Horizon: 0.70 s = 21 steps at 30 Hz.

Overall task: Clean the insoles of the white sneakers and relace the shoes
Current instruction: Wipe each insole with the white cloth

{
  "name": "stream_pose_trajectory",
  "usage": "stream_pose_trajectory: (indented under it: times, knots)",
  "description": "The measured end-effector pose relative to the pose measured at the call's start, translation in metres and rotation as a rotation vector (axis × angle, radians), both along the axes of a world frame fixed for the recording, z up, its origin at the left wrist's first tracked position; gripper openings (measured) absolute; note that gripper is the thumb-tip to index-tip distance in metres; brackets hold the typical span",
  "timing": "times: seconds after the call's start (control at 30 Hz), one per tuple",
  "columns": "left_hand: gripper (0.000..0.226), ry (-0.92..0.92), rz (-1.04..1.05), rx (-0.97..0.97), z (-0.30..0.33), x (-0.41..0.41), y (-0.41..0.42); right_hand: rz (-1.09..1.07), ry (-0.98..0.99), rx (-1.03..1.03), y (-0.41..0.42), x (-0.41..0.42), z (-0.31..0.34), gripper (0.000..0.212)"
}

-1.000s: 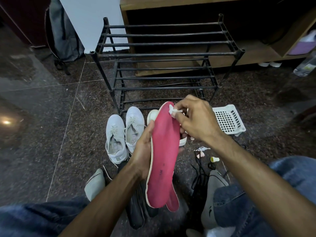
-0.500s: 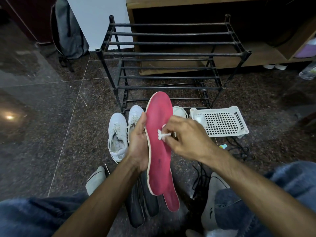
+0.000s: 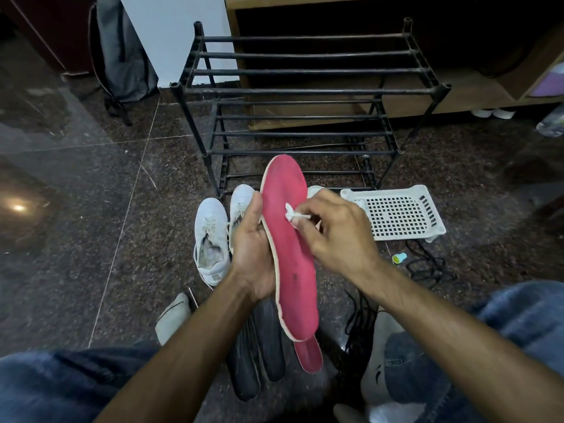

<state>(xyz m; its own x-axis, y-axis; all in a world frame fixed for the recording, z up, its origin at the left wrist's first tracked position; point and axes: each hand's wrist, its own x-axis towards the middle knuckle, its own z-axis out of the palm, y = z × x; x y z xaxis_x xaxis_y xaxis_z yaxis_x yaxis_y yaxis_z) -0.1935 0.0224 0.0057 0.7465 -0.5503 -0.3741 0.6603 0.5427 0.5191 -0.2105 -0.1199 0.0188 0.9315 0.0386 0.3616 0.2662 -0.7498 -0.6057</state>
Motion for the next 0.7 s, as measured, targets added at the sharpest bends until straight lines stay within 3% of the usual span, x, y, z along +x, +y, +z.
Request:
stream_pose_trajectory:
  times: [0.17,0.23,0.4,0.53,0.7]
  knots:
    - [0.084,0.042,0.01,-0.026,-0.002,0.007,0.007,0.355,0.201,0.084,0.005,-0.009,0.002,0.01]
    - [0.088,0.045,0.006,-0.022,-0.001,0.007,0.007,0.411,0.184,0.058,0.008,-0.012,0.003,0.012]
    - [0.068,0.028,-0.073,0.035,-0.008,-0.008,-0.008,0.1,-0.026,-0.088,-0.009,0.004,0.006,0.009]
    - [0.064,0.002,-0.159,0.111,-0.012,-0.016,-0.018,-0.142,-0.095,-0.053,-0.025,0.013,0.006,0.011]
    - [0.067,0.072,-0.088,0.001,-0.012,-0.009,-0.006,0.294,0.077,0.03,-0.008,-0.004,0.002,0.016]
